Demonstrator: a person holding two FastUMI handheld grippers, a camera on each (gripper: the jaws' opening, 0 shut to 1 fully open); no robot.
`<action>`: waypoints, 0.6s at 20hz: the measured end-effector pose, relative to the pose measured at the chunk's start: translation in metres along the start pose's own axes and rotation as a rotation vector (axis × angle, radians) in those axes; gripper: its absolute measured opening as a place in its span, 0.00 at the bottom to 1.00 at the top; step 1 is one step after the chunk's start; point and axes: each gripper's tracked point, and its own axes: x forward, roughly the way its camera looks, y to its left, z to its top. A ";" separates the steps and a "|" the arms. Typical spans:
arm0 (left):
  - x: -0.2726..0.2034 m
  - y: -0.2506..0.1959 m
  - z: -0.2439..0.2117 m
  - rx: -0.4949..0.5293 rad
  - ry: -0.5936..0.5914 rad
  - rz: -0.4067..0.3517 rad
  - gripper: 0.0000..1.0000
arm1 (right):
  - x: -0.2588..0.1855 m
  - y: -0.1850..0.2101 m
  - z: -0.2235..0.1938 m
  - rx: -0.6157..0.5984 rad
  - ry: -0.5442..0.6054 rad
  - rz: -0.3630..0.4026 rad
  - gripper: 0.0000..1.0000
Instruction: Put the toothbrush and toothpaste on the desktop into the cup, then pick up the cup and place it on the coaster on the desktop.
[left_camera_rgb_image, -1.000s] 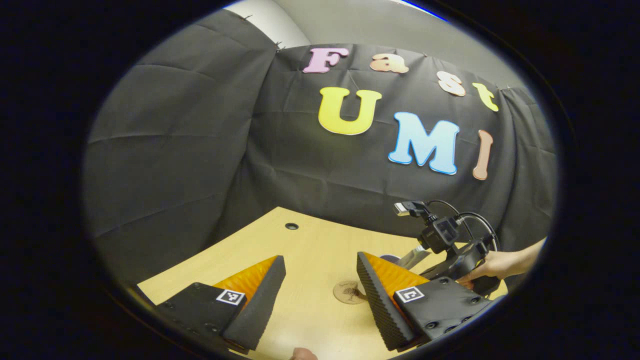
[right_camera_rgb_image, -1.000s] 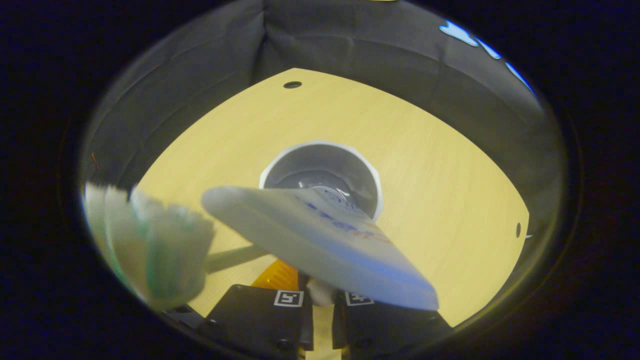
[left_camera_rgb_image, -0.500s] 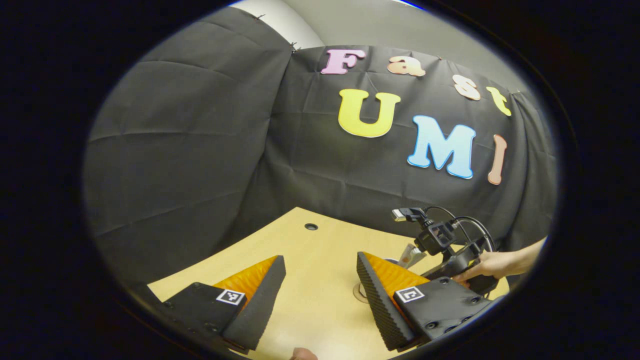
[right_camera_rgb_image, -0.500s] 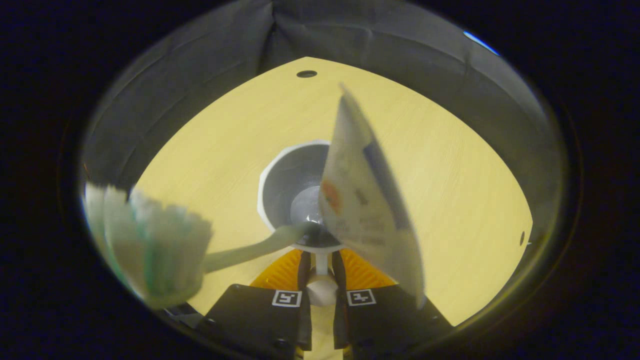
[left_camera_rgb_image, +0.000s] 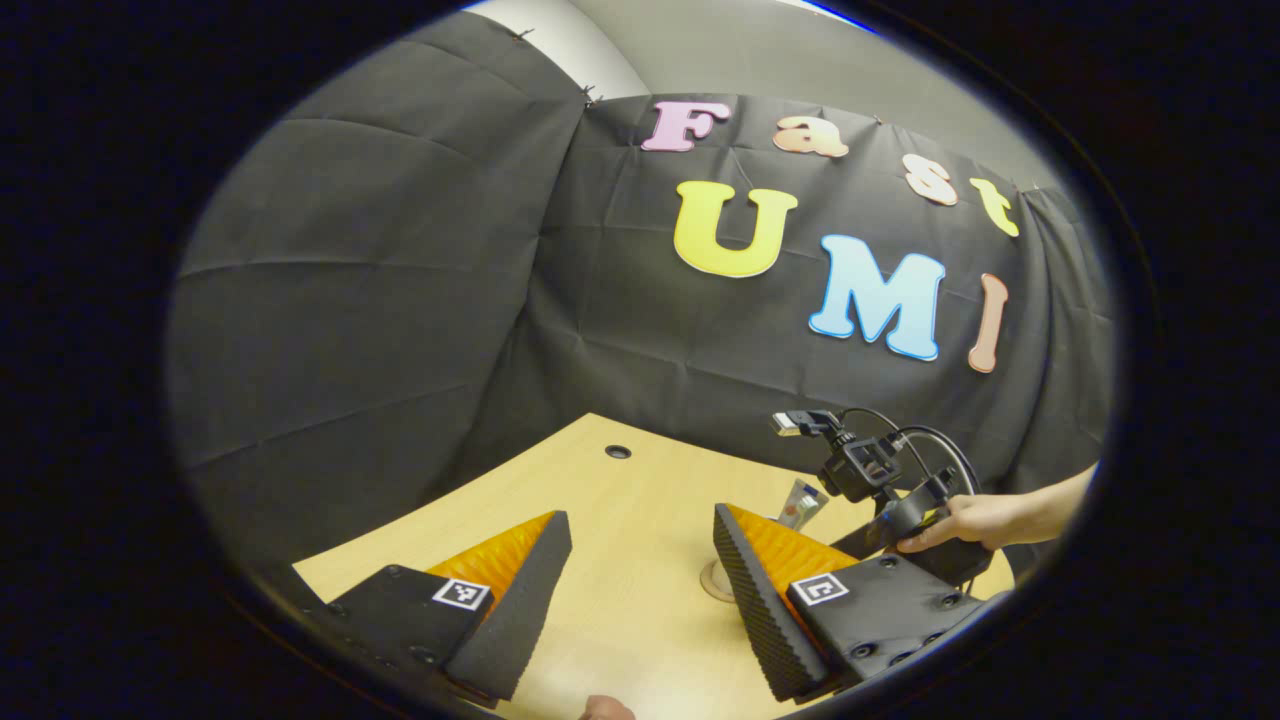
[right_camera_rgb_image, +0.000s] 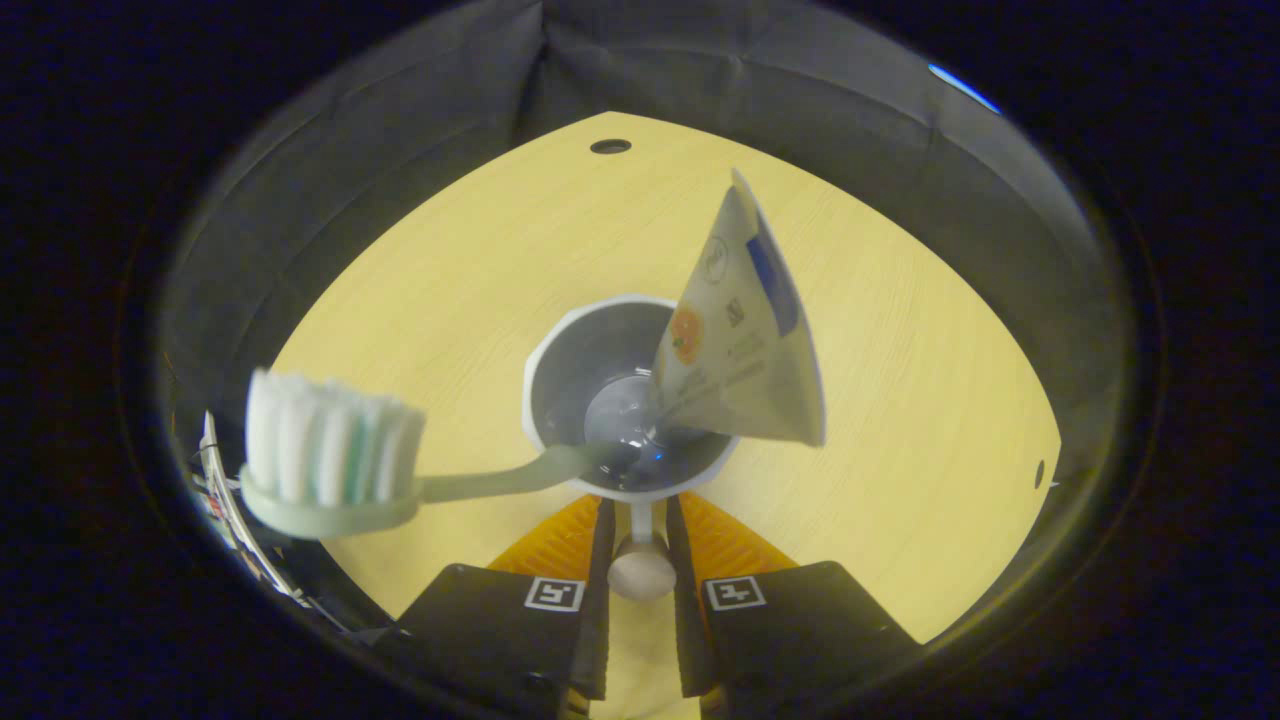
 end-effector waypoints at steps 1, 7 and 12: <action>-0.001 -0.001 0.000 -0.001 0.001 -0.001 0.94 | -0.002 -0.002 0.000 0.001 -0.014 -0.009 0.34; 0.000 -0.012 -0.001 0.015 0.002 -0.019 0.94 | -0.055 -0.008 0.011 0.012 -0.182 -0.030 0.69; 0.009 -0.043 0.001 0.049 -0.001 -0.073 0.94 | -0.113 -0.015 0.000 0.094 -0.346 -0.019 0.87</action>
